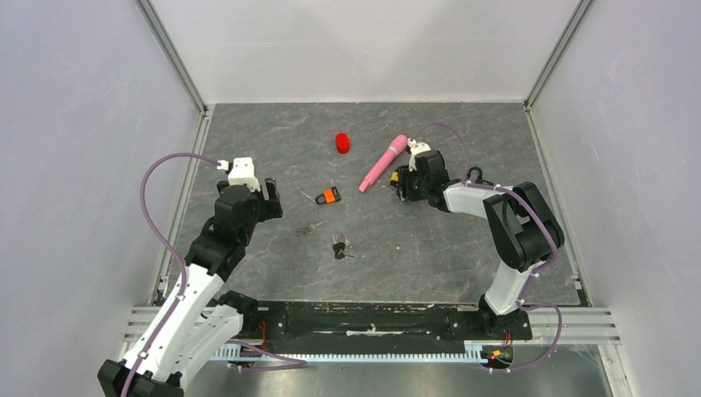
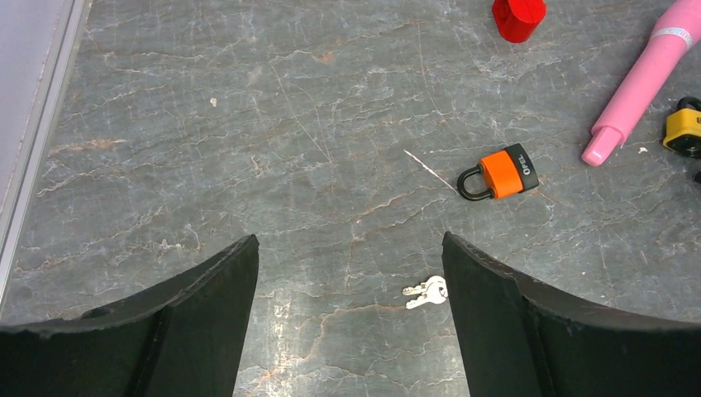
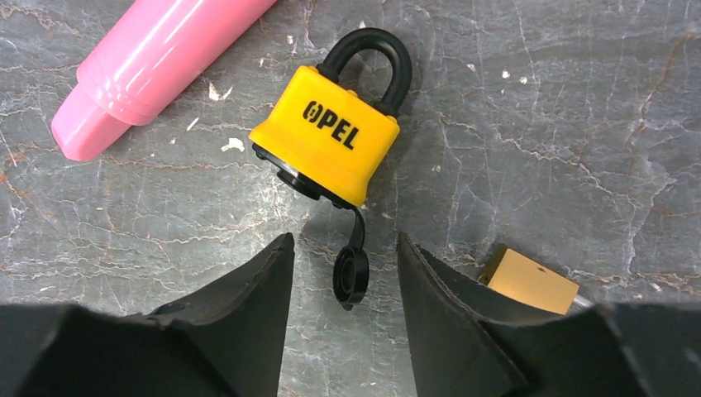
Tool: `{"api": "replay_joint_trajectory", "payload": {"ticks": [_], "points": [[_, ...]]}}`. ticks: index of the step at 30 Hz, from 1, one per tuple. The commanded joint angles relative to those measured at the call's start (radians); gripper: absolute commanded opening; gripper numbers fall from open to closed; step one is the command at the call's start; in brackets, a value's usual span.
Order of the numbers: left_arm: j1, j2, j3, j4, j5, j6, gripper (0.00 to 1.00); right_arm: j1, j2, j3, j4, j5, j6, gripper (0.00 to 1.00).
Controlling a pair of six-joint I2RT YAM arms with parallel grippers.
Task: Unlock with the key
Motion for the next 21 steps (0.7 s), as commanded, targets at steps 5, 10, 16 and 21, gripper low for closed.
{"api": "replay_joint_trajectory", "payload": {"ticks": [5,10,16,21], "points": [[-0.004,0.014,0.024,0.013,-0.003,0.004,0.86,0.014,0.029,0.041,0.032,0.015,-0.039,0.42],[-0.005,0.014,0.027,0.009,-0.010,0.007,0.86,0.016,0.030,0.046,0.022,0.015,-0.056,0.32],[-0.003,0.022,0.028,0.009,-0.007,0.006,0.86,0.022,0.026,0.047,0.013,0.015,-0.079,0.14],[-0.005,0.042,0.035,0.003,0.006,0.004,0.85,0.037,0.007,0.044,-0.018,0.015,-0.125,0.00]]}}
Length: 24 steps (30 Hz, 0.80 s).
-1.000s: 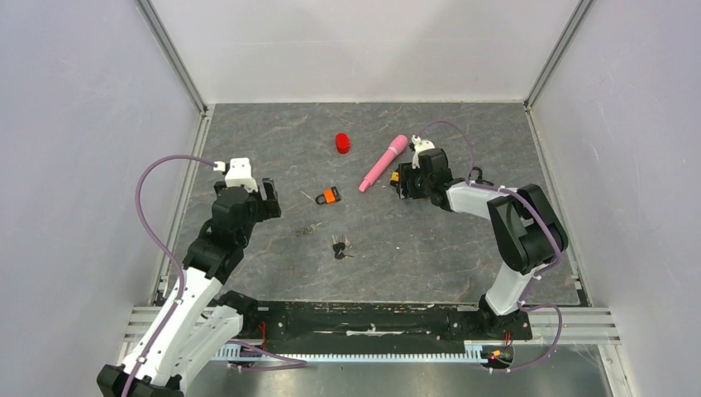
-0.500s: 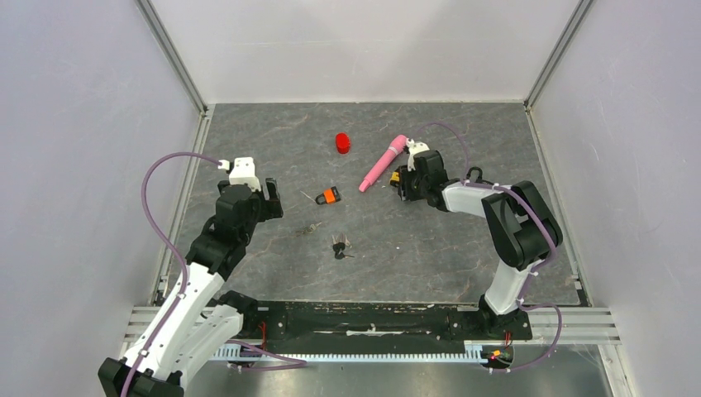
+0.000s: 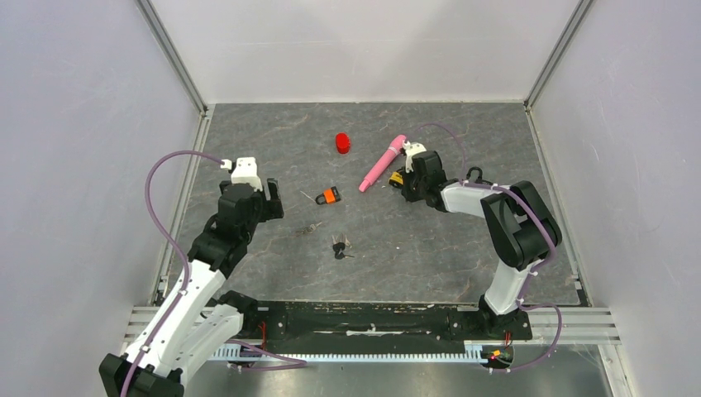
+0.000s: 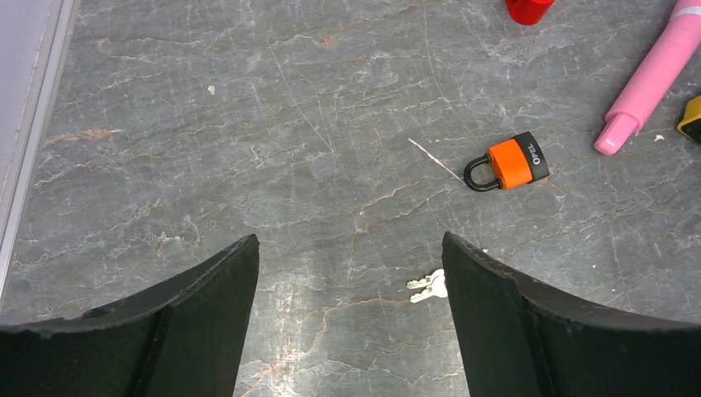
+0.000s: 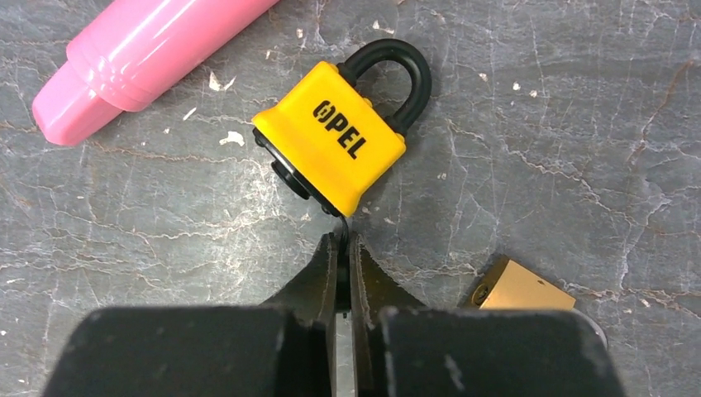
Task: Unlock with the key
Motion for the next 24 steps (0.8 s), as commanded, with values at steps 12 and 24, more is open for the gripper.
{"api": "replay_joint_trajectory", "payload": {"ticks": [12,24], "points": [[-0.004,0.027,0.042,0.001,0.019,0.003,0.85,0.078,-0.130,-0.071,-0.028,-0.047,-0.182,0.00],[-0.004,0.029,0.040,0.002,0.019,0.002,0.85,0.127,-0.162,-0.100,-0.071,-0.128,-0.307,0.00]]}}
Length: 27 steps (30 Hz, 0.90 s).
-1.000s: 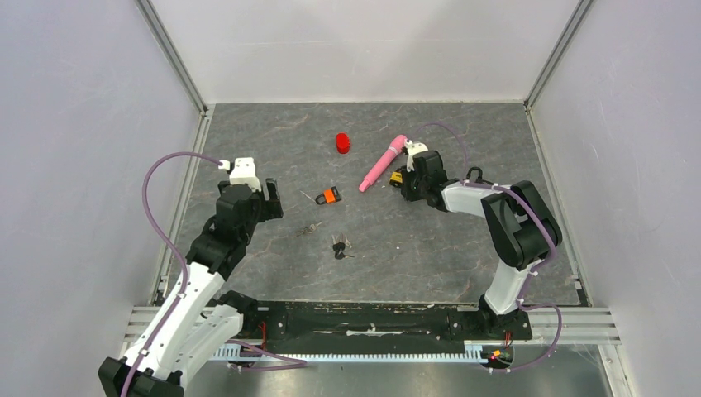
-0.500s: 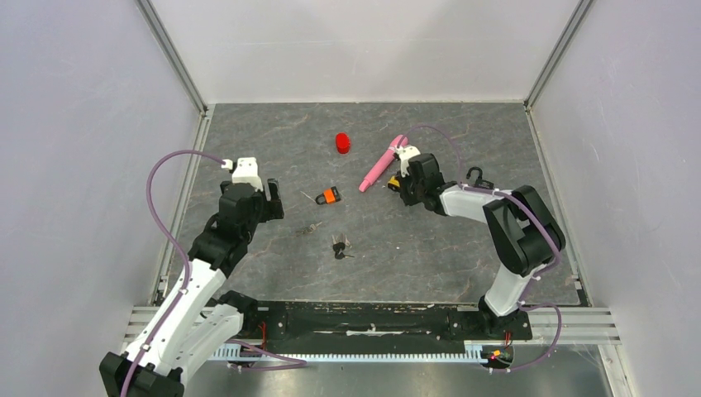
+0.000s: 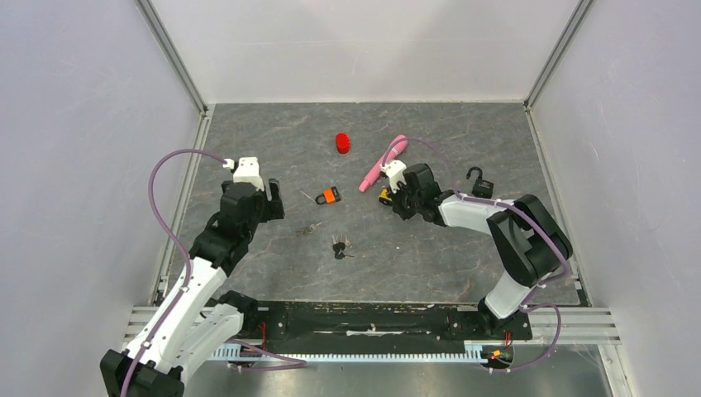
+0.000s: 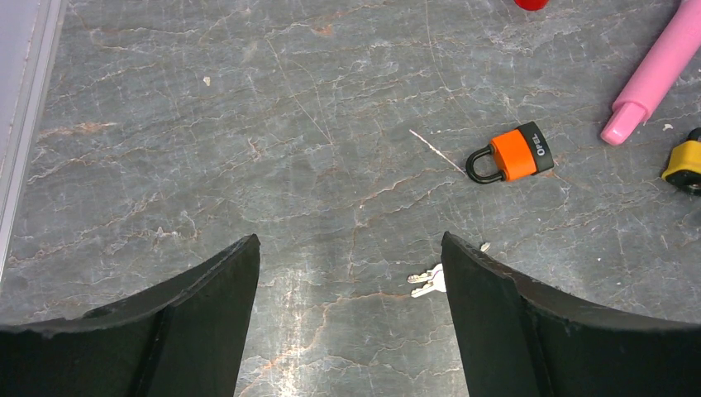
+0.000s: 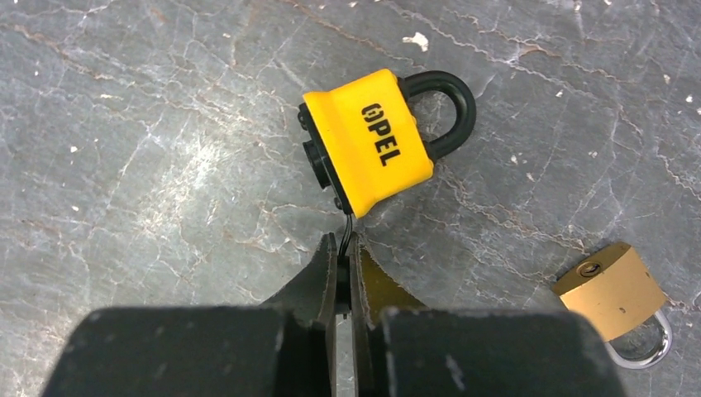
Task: Unlock with the key
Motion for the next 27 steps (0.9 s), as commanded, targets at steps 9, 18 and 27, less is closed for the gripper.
{"api": "replay_joint_trajectory", "payload": {"ticks": [9,18,27], "points": [[-0.004,0.016,0.038,0.012,0.019,0.002,0.85,0.041,-0.078,-0.019,-0.057,-0.023,-0.089,0.00],[-0.005,0.020,0.037,0.012,0.023,0.001,0.85,0.044,-0.106,-0.043,-0.143,0.141,-0.052,0.13],[-0.005,0.021,0.036,0.011,0.028,-0.002,0.85,0.043,-0.224,-0.062,-0.146,0.267,0.008,0.44]]}}
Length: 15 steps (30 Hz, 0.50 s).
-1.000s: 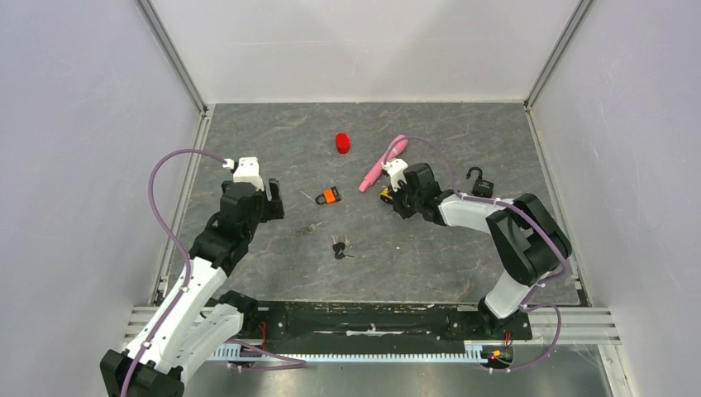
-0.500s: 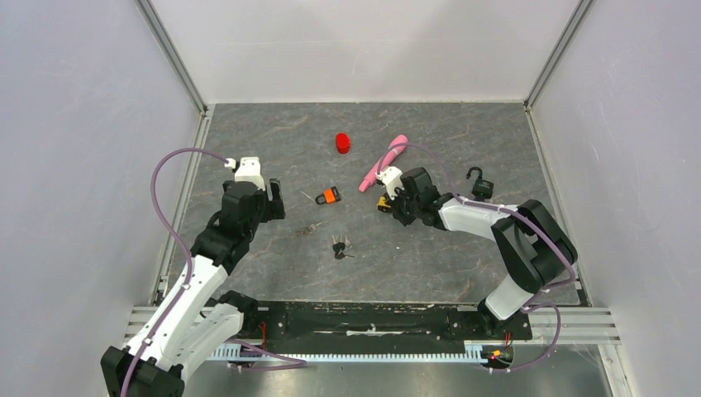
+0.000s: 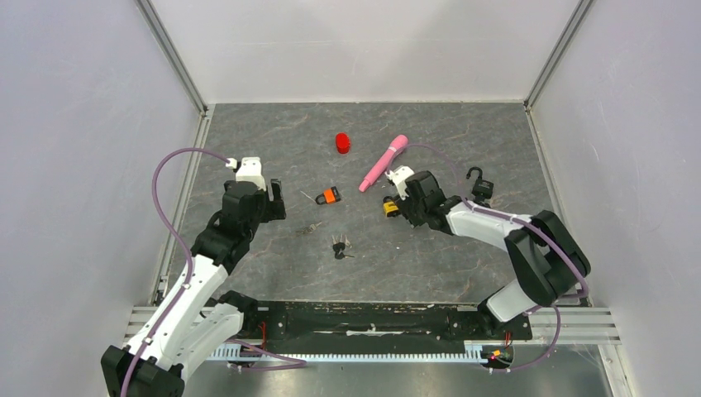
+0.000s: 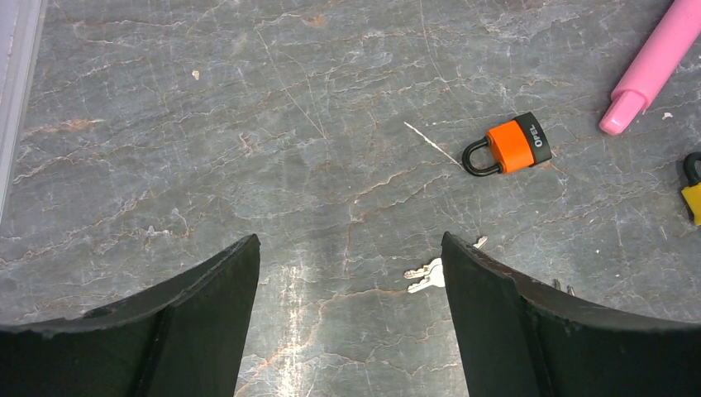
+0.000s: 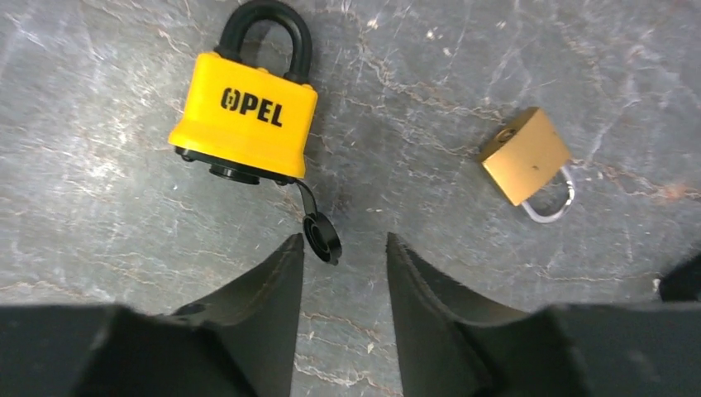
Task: Unlock with the key
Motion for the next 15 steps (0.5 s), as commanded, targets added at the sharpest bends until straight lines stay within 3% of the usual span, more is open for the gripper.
{"api": "replay_joint_trajectory", "payload": {"ticks": [1,8,15], "points": [[-0.003,0.000,0.037,0.009,0.011,-0.003,0.85,0.001,-0.129,-0.011,0.035,0.006,0.046,0.47],[-0.005,0.075,0.081,-0.062,0.074,-0.059,0.85,0.004,-0.261,-0.053,0.112,-0.116,0.111,0.57],[-0.004,0.235,0.147,-0.175,0.223,-0.152,0.82,0.005,-0.318,-0.108,0.189,-0.098,0.155,0.63]]}}
